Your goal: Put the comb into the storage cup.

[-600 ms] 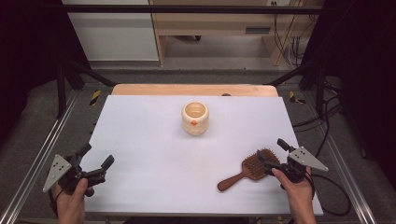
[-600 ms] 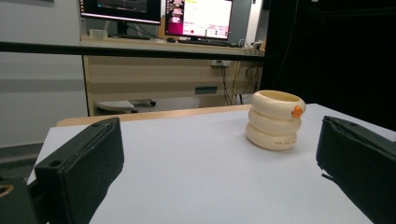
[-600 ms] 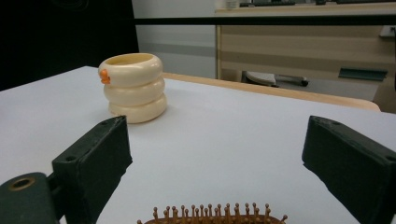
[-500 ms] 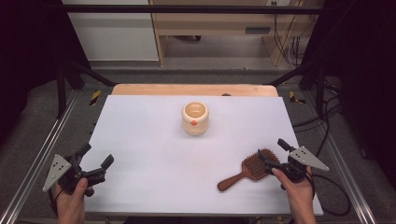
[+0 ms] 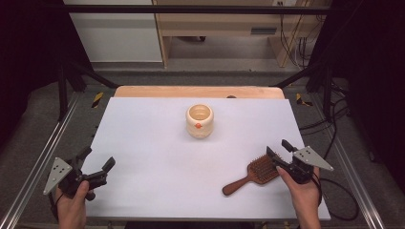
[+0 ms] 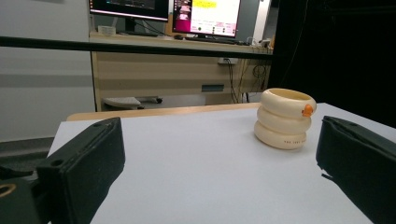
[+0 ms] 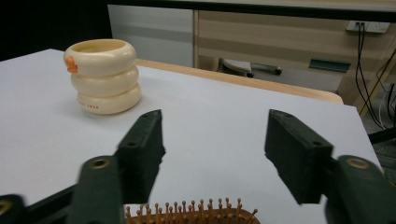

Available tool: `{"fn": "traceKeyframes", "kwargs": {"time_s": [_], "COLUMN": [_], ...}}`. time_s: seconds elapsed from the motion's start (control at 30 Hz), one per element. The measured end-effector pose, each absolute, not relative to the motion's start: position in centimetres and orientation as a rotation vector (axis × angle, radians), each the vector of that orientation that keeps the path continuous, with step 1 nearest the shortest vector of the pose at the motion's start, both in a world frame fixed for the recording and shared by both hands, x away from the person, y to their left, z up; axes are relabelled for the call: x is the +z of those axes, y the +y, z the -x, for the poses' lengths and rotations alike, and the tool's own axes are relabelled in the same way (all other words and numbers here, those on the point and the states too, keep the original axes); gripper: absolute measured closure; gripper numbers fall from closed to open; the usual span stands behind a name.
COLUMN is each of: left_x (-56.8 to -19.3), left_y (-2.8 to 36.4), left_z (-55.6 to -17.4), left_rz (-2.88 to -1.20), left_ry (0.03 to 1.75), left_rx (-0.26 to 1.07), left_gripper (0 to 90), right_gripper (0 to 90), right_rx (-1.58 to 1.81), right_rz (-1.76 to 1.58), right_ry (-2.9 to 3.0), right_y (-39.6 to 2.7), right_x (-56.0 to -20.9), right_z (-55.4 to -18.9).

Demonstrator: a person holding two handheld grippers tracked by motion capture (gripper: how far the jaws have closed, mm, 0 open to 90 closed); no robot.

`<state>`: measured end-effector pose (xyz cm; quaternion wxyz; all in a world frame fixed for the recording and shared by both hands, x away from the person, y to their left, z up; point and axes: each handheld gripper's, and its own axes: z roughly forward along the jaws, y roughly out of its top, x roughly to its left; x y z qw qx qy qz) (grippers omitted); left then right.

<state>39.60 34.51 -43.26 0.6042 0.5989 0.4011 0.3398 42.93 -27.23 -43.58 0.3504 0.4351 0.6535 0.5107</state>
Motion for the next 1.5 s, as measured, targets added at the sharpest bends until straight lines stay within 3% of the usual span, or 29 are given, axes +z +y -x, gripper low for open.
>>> {"fn": "traceKeyframes", "kwargs": {"time_s": [0.13,0.33,0.6,1.5], "left_x": [-43.3,-43.4,-43.4,-43.5], "left_y": [34.5,34.7,34.6,34.5], "left_z": [-39.6,-39.6,-39.7,-40.0], "left_rz": [-1.388,-1.389,-1.394,-1.426], "left_ry": [0.930,0.937,0.938,0.931], "left_rx": [0.789,0.790,0.792,0.792], "left_gripper": [1.3,1.5,1.6,2.2], "right_gripper": [50.6,74.8,89.5,90.0], "right_rx": [1.336,1.297,1.230,1.033], "right_rz": [-1.122,-1.126,-1.194,-1.403], "right_ry": [1.665,1.656,1.685,1.854], "right_y": [-27.6,-28.3,-29.6,-31.6], "right_x": [-43.1,-43.0,-44.0,-46.7], "right_z": [-43.2,-44.4,-45.1,-45.2]}}
